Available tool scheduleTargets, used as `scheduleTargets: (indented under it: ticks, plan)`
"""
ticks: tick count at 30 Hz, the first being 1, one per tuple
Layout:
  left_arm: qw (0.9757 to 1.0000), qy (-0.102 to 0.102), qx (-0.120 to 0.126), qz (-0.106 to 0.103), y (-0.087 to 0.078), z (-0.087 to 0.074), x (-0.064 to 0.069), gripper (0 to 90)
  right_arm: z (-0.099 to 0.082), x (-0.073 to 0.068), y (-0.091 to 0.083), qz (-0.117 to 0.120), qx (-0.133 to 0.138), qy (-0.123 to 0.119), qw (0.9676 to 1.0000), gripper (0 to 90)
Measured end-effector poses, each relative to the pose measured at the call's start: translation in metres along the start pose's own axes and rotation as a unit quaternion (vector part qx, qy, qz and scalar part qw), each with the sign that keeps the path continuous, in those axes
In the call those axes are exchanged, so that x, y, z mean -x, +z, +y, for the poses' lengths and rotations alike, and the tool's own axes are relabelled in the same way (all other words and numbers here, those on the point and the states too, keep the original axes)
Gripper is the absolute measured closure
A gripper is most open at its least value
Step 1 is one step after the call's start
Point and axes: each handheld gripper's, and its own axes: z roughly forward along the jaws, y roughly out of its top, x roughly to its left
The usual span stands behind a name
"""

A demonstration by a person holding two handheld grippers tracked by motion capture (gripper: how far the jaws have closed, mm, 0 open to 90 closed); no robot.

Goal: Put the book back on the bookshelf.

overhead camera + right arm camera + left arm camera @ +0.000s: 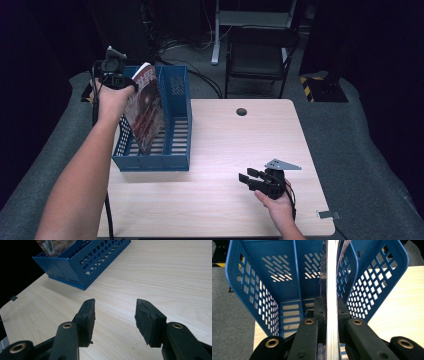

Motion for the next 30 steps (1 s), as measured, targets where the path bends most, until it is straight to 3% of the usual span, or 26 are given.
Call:
scheduleTargets:
  ticks: [23, 25, 30]
  plan:
    - [0.9998, -0.012, -0.013, -0.002, 0.024, -0.017, -0.007, 83.6, 0.0, 0.0, 0.001, 0.0, 0.0, -0.001, 1.0, 50.1]
    - [0.9998, -0.004, -0.019, -0.002, 0.026, -0.019, -0.009, 83.6, 0.0, 0.0, 0.001, 0.002, -0.001, -0.002, 1.0, 50.1]
    - [0.9998, -0.006, -0.018, -0.002, 0.03, -0.021, -0.008, 83.6, 0.0, -0.001, 0.001, 0.002, -0.002, -0.003, 1.0, 50.1]
